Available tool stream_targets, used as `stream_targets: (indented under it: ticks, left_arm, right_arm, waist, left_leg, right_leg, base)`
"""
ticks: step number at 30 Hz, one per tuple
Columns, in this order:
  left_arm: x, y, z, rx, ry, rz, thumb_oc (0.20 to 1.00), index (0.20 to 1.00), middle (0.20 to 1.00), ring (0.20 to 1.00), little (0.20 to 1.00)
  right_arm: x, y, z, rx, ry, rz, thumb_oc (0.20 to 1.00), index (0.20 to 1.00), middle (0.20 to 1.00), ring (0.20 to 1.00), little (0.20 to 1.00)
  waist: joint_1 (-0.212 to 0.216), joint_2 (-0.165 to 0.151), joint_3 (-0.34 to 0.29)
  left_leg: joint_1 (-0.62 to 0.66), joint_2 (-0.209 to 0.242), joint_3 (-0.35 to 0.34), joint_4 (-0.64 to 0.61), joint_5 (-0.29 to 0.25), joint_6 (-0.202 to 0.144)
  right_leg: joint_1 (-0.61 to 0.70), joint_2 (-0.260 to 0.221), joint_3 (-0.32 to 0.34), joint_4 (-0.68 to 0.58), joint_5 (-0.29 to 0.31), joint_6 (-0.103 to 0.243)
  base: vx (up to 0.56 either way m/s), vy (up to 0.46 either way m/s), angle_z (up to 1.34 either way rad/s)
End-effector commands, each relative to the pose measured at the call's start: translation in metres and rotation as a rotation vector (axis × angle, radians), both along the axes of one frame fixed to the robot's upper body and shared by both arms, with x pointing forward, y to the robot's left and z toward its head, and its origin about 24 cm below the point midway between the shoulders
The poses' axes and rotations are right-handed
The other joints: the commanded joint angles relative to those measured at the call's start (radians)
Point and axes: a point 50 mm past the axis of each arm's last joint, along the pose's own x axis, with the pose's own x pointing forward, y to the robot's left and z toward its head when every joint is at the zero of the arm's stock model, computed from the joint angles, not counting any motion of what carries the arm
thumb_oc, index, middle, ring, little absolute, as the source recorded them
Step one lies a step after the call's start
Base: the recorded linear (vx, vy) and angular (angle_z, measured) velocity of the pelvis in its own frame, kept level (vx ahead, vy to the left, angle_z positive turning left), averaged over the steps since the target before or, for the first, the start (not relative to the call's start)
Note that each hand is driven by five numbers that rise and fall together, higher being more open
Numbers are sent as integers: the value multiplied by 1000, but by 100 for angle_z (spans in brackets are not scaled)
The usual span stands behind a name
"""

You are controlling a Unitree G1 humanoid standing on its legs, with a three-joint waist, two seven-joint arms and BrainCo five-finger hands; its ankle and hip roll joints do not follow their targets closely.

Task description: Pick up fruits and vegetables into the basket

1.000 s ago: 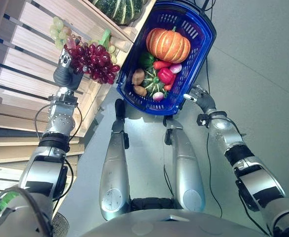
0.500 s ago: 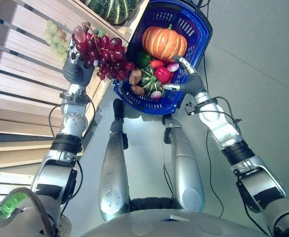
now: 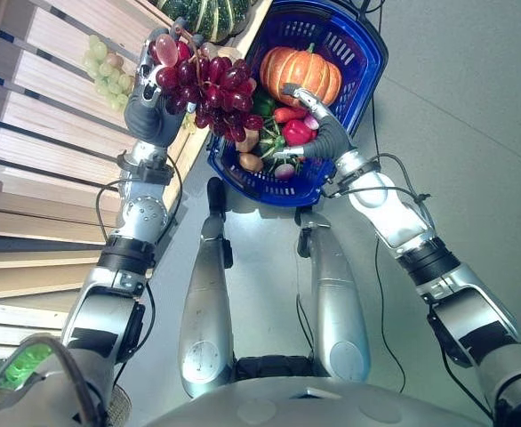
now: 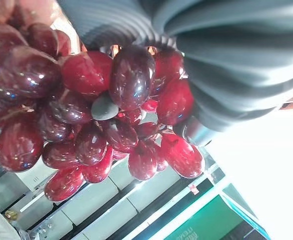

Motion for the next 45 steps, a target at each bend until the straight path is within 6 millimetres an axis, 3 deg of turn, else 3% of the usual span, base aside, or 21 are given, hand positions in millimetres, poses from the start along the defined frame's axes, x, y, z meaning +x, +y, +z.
stream_targets:
  ticks: [1, 28, 29, 30, 45]
  left_arm:
    - [-14, -23, 36, 4, -226, -95, 200, 200, 200, 200, 200]
    - [-35, -76, 68, 48, -375, -335, 200, 200, 200, 200, 200]
    - [-36, -77, 69, 48, -377, -341, 200, 200, 200, 200, 200]
    - [-37, -78, 69, 47, -375, -350, 200, 200, 200, 200, 200]
    - [-39, -86, 65, 49, -362, -377, 200, 200, 200, 200, 200]
  right_arm:
    - [-15, 23, 25, 42, -97, 128, 1000, 1000, 1000, 1000, 1000]
    - [-10, 64, 46, 127, -30, 205, 1000, 1000, 1000, 1000, 1000]
    - [-10, 65, 45, 127, -29, 211, 523, 523, 523, 523, 523]
    - [-11, 66, 45, 137, -20, 225, 209, 209, 209, 209, 209]
    - [-16, 77, 43, 264, 82, 311, 200, 200, 200, 200, 200]
  waist:
    - [2, 28, -12]
    - [25, 47, -12]
    - [25, 46, -12]
    - [25, 46, -12]
    - [26, 45, -12]
  left_leg:
    - [-16, -82, 55, 79, -113, 60]
    - [5, -102, 51, 68, -108, 67]
    - [5, -102, 51, 68, -108, 67]
    - [5, -102, 51, 67, -107, 68]
    - [7, -105, 51, 63, -104, 71]
  right_leg:
    - [93, 47, -61, -61, -64, -17]
    - [104, 42, -72, -69, -55, -25]
    - [103, 42, -73, -69, -54, -25]
    - [102, 41, -74, -70, -53, -25]
    - [99, 44, -74, -72, -44, -22]
  base:
    - [0, 0, 0]
    - [0, 0, 0]
    - [0, 0, 0]
    - [0, 0, 0]
    - [0, 0, 0]
